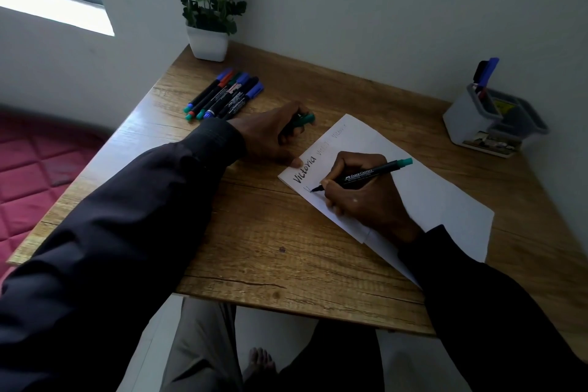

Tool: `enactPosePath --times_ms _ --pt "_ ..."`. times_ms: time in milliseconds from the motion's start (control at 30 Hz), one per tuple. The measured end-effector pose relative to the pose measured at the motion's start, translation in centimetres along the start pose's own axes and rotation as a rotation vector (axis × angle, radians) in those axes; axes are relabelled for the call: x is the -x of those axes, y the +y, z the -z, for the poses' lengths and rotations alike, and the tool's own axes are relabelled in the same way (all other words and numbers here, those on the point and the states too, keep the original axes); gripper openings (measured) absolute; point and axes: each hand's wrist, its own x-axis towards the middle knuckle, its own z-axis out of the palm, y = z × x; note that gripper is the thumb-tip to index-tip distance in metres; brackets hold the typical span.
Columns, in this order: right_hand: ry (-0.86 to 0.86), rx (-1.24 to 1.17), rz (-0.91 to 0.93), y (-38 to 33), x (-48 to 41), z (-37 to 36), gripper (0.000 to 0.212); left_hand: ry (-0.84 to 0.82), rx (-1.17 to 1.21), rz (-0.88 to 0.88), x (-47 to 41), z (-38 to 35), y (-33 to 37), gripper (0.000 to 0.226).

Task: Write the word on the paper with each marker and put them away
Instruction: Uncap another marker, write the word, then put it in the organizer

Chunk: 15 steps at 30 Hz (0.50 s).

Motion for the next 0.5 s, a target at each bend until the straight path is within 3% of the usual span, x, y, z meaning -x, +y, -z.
enactPosePath --times_ms 100,200,500 --pt "0.008 -0.069 -0.053 -0.11 0.07 -0.17 0.022 -0.001 0.014 -0.009 -0.15 -0.04 -0.11 0.063" --pt "0.014 -0.07 -0.057 -0.3 0.19 -0.25 0.01 -0.007 0.016 -0.001 -0.17 -0.02 -0.26 0.065" --pt "0.032 -0.046 -0.069 -0.37 0.23 -0.11 0.011 -0.005 0.008 0.003 -0.3 -0.09 -0.33 0.067"
